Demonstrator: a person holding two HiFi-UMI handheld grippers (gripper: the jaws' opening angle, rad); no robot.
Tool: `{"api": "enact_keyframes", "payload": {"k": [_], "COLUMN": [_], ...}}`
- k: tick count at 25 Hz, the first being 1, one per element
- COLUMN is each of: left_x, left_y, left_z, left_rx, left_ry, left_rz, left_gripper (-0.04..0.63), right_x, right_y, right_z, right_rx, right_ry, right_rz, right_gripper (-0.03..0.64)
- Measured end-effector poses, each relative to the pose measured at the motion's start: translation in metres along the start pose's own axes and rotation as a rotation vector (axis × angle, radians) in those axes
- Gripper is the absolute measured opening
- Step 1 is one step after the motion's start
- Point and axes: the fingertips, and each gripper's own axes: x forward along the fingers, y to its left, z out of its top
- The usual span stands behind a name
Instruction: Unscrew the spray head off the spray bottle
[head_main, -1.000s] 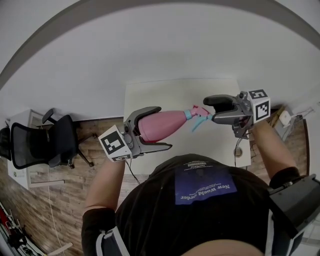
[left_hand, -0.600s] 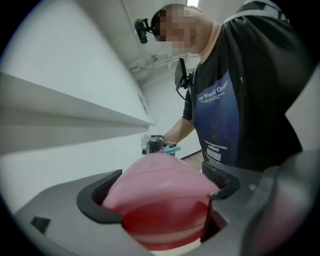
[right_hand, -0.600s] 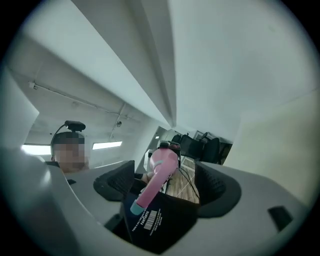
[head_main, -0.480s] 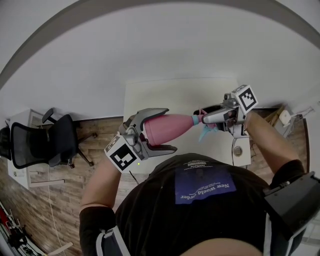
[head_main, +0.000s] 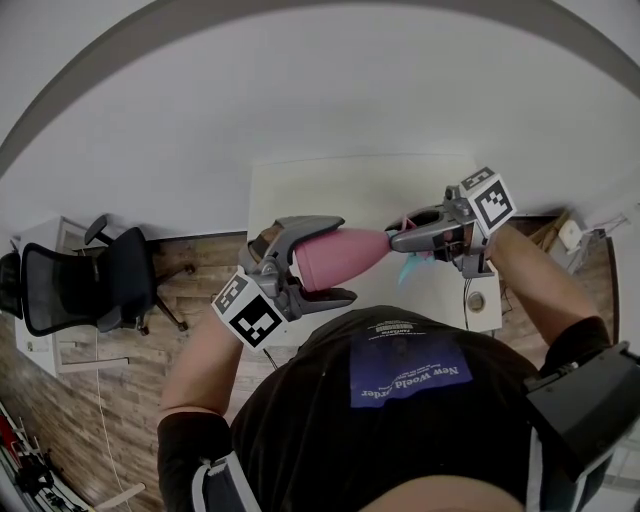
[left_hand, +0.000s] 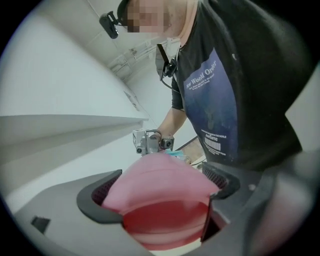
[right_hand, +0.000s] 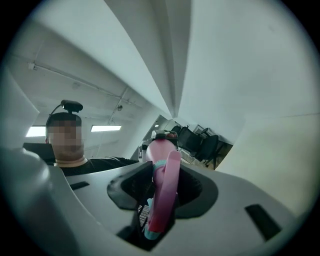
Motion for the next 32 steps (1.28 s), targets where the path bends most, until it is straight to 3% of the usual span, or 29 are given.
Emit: {"api": "enact_keyframes", "payload": {"k": [5, 8, 9, 12, 13, 20, 26, 29, 32], "left_x": [-0.004, -0.004, -0.005, -0.011, -0.012, -0.017, -0.017, -0.016, -0.018], "left_y": [0.01, 0.018, 0.02, 0.024, 0.024, 0.028, 0.031, 0.03, 0.031], "left_z": [0.001, 0.01, 0.012, 0.006, 0.003, -0.005, -0.013, -0.014, -0.012], "left_rx": [-0.174, -0.223, -0.267, -0.551, -0.611, -0.874, -1.129, -1.186, -1.156], "left_ry": [-0.074, -0.132, -0.157, -0.207, -0.216, -0.335, -0.425, -0.459, -0.462], "left_rz": [0.007, -0.009, -0.014, -0.02, -0.036, -0.117, -0.189, -0.207, -0.191], "left_gripper": [0.505, 0.505, 0.505, 0.505, 0.505, 0.505, 0.505, 0.505, 0.505], "right_x": [0.002, 0.001, 0.002, 0.007, 0.008, 0.011, 0.011, 0.011, 0.012], "right_y": [0.005, 0.011, 0.013, 0.019, 0.02, 0.03, 0.029, 0.03, 0.032], "right_z": [0.008, 0.009, 0.009, 0.011, 0.011, 0.002, -0.003, -0.004, -0.001], "right_rx": [-0.154, -0.306, -0.363, -0.54, -0.602, -1.046, -1.311, -1.369, -1.379], "right_ry": [0.01, 0.033, 0.046, 0.079, 0.09, 0.229, 0.338, 0.346, 0.338], "right_rz": [-0.065, -0.118, -0.138, -0.195, -0.213, -0.319, -0.416, -0.411, -0.431], "right_gripper": [0.126, 0.126, 0.126, 0.126, 0.126, 0.126, 0.126, 0.126, 0.126]}}
